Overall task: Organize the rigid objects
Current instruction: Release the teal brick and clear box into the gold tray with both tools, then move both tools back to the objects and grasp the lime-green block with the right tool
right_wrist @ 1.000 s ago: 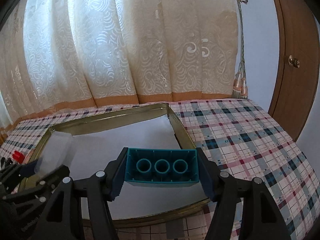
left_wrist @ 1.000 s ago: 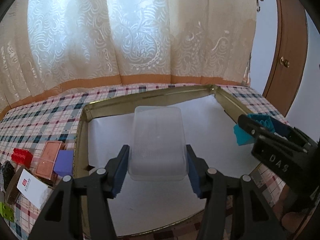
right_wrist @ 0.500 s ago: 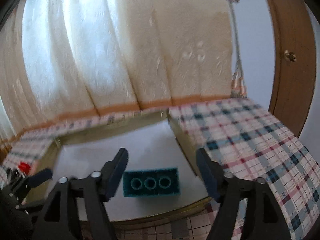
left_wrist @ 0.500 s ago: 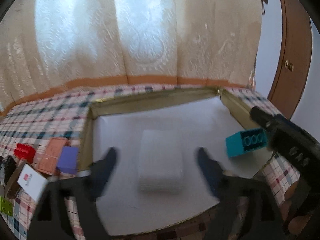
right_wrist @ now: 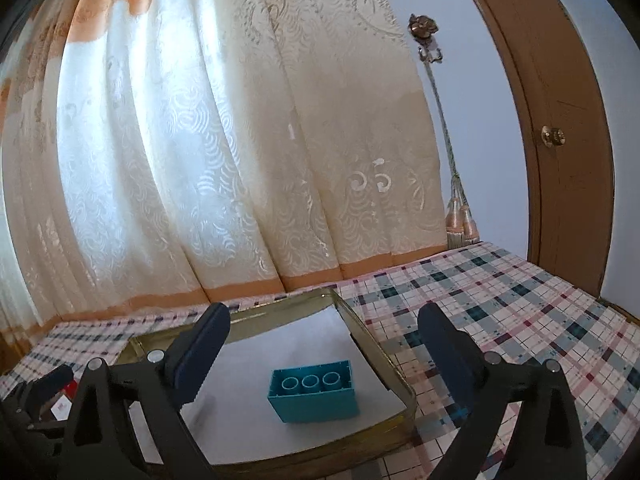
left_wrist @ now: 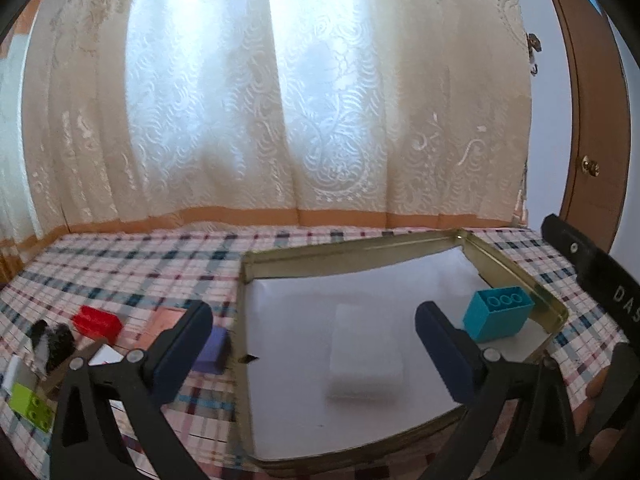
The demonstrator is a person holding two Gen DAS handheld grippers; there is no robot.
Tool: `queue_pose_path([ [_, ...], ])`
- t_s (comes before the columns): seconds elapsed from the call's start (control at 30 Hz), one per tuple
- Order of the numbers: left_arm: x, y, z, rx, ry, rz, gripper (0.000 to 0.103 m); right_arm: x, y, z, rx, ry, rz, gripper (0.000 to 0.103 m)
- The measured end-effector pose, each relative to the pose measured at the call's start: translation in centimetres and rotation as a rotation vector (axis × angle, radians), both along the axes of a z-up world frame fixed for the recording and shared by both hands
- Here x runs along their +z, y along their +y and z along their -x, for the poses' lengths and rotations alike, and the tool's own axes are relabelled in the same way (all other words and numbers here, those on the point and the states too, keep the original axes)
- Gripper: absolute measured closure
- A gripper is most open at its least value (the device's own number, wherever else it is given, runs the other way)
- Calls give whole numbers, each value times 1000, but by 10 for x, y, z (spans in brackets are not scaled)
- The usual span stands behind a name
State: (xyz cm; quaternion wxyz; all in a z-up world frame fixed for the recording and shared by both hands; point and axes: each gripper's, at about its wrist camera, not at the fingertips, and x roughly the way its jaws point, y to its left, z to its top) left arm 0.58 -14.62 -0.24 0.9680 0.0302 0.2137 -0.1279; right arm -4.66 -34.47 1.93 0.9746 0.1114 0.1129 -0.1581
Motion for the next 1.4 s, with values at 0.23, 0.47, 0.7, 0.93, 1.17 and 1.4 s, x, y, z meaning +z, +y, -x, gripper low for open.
queue_pose_path([
  [0.23,1,13,1,43,-29,0,0,2,18,2,-38,-8,110,6],
  [0.47,1,23,3,59,-31,-25,0,4,31,10,-27,-24,143,6],
  [0.7,-1,48,7,83,-13,-11,0,3,36,14,-42,-36,130,6],
  [0.93,-1,68,11,105,-18,-13,0,5,50,18,-56,-47,180,6],
  [1.17,-1,87,16,122,-33,-30,0,3,69,10,16,-17,200,6],
  [1.4,-1,114,16,162,-32,-18,0,2,101,3,99,9,167,6],
])
